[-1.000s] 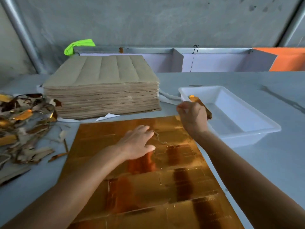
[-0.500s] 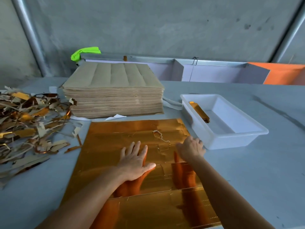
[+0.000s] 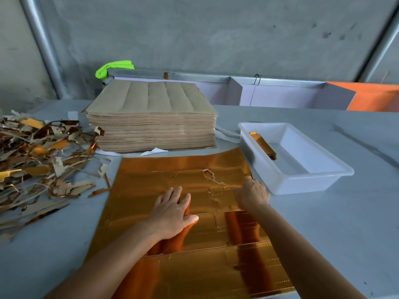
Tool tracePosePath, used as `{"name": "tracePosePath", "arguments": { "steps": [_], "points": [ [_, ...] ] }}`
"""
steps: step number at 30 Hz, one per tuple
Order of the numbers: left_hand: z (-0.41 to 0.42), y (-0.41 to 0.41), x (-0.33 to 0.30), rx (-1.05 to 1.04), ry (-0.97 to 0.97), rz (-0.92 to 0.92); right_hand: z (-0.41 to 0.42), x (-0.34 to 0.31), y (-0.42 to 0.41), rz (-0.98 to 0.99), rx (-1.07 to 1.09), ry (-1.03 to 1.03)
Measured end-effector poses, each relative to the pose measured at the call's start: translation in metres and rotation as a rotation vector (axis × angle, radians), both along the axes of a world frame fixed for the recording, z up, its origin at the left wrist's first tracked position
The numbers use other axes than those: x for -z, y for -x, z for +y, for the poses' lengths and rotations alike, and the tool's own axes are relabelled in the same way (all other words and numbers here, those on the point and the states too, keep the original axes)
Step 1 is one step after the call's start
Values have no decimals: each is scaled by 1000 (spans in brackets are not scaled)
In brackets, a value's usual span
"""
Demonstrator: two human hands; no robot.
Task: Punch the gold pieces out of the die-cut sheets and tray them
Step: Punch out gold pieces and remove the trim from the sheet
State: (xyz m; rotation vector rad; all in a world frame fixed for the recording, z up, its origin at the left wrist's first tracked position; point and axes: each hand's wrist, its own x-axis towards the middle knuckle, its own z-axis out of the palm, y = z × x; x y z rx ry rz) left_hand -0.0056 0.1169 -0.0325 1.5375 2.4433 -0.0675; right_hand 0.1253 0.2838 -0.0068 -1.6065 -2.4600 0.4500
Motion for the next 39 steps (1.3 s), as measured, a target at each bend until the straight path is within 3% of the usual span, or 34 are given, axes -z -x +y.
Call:
{"name": "tracePosePath", "arguments": {
  "steps": [3, 8, 12, 18, 23, 26, 28, 32, 36, 39],
  "points": [
    [-3, -1, 1, 4, -39, 9, -5, 1, 8, -6, -77, -58],
    [-7, -1, 2, 17, -73, 0, -19, -3, 40, 238, -175, 268],
    [-10, 1, -2, 20, -87, -29, -20, -5, 54, 431, -100, 465],
    [-9, 1, -4, 21, -111, -22, -8, -4, 41, 511, -38, 497],
    [12, -9, -6, -51, -410, -98, 4, 0, 27, 632, 25, 498],
    [40, -20, -2, -72, -464, -58, 10, 2, 22, 671, 74, 399],
    [53, -23, 2, -63, -471, 46, 15, 6, 16, 644, 113, 259],
    [60, -11, 12, -76, -534, 52, 27, 16, -1, 351, 87, 27],
    [59, -5, 12, -70, -573, 73, 22, 22, 8, 140, -105, -76],
    [61, -2, 4, -148, -650, 4, 15, 23, 30, 29, -132, -110]
  ]
}}
